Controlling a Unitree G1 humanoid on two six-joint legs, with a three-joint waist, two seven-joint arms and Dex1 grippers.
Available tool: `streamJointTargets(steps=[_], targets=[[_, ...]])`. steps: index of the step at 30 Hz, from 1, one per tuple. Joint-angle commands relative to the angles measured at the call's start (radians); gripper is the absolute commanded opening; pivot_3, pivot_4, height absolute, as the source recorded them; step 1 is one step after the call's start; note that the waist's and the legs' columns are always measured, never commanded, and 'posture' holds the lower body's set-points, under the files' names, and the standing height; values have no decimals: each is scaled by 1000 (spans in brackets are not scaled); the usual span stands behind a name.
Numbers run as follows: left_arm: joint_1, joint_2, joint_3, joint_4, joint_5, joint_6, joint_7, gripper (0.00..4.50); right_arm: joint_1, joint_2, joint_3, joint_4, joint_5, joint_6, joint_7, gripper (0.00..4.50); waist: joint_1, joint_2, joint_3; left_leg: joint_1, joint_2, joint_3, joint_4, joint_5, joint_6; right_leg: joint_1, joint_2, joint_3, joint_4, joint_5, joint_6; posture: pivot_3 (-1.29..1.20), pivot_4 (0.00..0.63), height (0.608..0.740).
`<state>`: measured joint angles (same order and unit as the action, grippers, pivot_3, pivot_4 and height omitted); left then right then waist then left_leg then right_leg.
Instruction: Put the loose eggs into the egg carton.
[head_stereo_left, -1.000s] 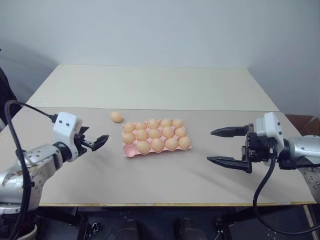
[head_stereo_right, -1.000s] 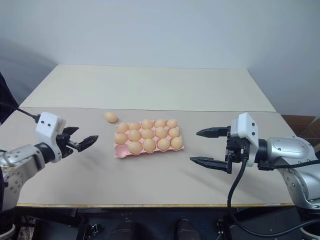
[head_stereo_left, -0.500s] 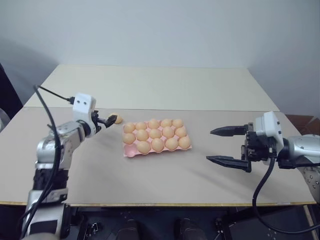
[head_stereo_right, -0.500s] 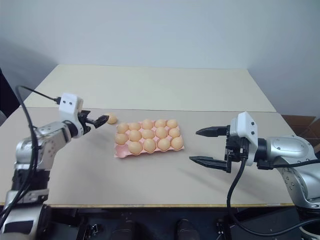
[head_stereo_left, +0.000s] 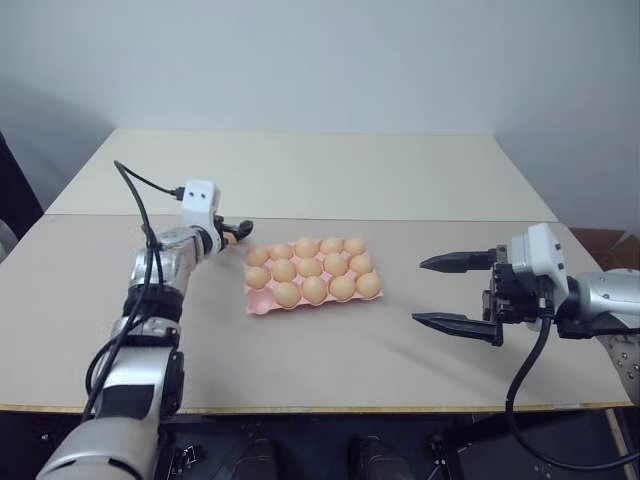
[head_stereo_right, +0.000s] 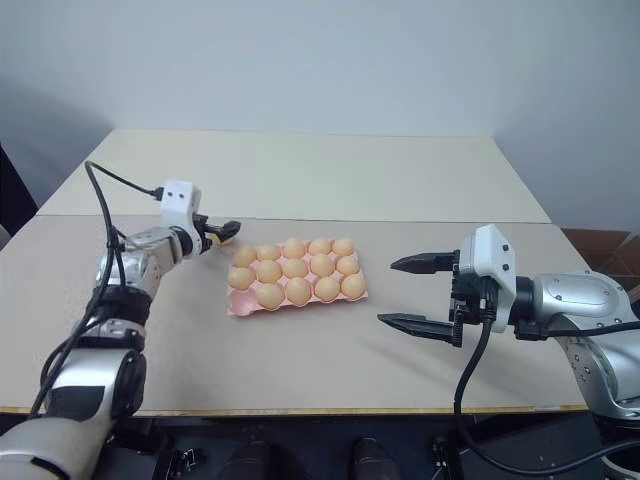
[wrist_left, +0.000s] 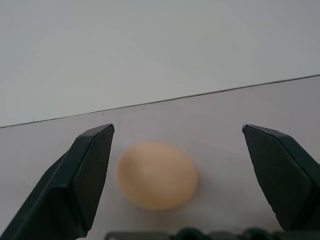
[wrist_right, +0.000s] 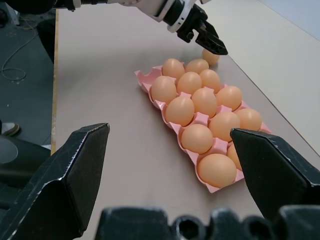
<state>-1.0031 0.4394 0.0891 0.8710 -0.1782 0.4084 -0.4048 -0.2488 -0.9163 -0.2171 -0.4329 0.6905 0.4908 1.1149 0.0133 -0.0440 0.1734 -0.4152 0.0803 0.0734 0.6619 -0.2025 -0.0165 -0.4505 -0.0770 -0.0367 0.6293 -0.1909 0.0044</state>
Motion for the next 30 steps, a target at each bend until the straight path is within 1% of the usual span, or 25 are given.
streamJointTargets(steps=[1, 6, 12, 23, 26, 29, 30], targets=[[-59, -11, 11, 92, 21, -79, -8, 4481, 6, -12, -39, -38, 24, 6, -8, 4500, -1, 0, 0, 0, 0, 0, 0, 0, 0, 0, 0, 0, 0, 0, 0, 0, 150, 740], [-117, -32, 13, 216, 48, -134, 15, 4481, 24, -13, -49, -57, 29, 12, -21, 4500, 0, 0, 0, 0, 0, 0, 0, 0, 0, 0, 0, 0, 0, 0, 0, 0, 150, 740], [-141, -36, 15, 283, 74, -151, 28, 4481, 47, -13, -66, -74, 33, 17, -33, 4500, -1, 0, 0, 0, 0, 0, 0, 0, 0, 0, 0, 0, 0, 0, 1, 0, 150, 740], [-106, -13, 17, 264, 97, -96, 12, 4481, 45, -10, -65, -67, 27, 13, -36, 4500, -2, -1, 0, 0, 0, 0, 0, 0, 0, 0, 0, 0, 0, 0, 1, 0, 150, 740], [-101, -10, 21, 266, 98, -80, 19, 3885, 33, -9, -58, -55, 23, 11, -35, 4500, -1, -1, 0, 0, 0, 0, 0, 0, 0, 0, 0, 0, 0, 0, 1, 0, 150, 740], [-101, -10, 23, 262, 99, -65, 28, 2905, 25, -10, -56, -47, 18, 10, -35, 4500, -1, 0, 0, 0, 0, 0, 0, 0, 0, 0, 0, 0, 0, 0, 1, 0, 150, 740], [-100, -10, 25, 260, 97, -64, 26, 2639, 21, -10, -55, -43, 15, 10, -37, 4500, -1, -1, 0, 0, 0, 0, 0, 0, 0, 0, 0, 0, 0, 0, 1, 0, 150, 740]])
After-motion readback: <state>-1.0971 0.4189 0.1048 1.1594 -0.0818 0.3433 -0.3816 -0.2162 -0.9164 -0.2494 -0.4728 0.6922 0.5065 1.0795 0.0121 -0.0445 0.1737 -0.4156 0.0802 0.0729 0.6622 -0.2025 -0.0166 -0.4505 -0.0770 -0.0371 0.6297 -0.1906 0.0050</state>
